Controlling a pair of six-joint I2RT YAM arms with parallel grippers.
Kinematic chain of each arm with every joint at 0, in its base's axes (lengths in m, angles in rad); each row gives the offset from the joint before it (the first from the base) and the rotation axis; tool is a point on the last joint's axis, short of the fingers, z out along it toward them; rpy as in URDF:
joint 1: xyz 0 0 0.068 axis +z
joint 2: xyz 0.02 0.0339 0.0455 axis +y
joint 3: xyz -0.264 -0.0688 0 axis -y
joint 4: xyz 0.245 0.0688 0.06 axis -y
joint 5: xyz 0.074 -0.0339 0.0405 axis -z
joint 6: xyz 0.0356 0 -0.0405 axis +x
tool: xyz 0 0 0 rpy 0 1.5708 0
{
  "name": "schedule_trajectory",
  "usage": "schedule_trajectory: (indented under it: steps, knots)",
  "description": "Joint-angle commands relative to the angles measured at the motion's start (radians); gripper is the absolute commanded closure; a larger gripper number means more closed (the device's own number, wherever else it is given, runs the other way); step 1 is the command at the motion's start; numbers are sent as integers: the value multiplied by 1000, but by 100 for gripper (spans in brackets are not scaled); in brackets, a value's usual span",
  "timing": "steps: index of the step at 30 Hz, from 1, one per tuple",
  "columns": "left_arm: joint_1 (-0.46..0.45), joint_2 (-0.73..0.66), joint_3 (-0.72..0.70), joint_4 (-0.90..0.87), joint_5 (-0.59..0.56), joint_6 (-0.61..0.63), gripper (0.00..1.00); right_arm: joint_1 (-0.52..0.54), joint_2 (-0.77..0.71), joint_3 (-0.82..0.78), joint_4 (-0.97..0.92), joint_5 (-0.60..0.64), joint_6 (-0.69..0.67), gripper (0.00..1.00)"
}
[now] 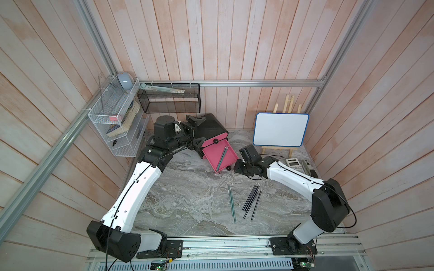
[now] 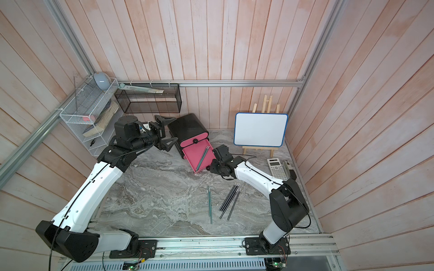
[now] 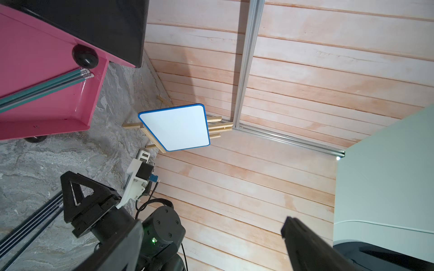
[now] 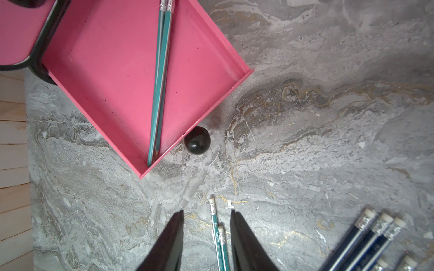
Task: Please place the pencils in the drawer according to their color
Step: Pick up the pencil from the center of the board.
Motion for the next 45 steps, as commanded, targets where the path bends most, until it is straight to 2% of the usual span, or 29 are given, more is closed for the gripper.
schedule_trajectory:
  steps: [1, 4, 11, 16, 20, 27, 32, 45]
  knots:
    - [7, -52, 10, -8, -71, 94, 0, 15, -34, -10, -32, -9, -6, 62]
    - [7, -74, -39, -49, -105, 166, 1, 23, -33, -7, -42, -7, -26, 62]
    - [13, -176, -364, -26, -170, 223, 1, 67, -14, -9, -41, -3, -92, 62]
    - [15, -250, -511, -11, -217, 306, 1, 110, 12, -33, -17, -1, -135, 62]
    - [15, -299, -614, 20, -223, 310, 0, 139, 16, -80, 17, 22, -132, 62]
    - [14, -260, -677, 47, -155, 413, 1, 139, 79, -151, 55, 21, -131, 62]
    - [7, -202, -681, 57, -108, 489, 0, 140, 131, -141, 60, 18, -133, 63]
    - [-14, -175, -726, 108, -126, 511, 1, 142, 224, -41, 58, 34, -172, 65]
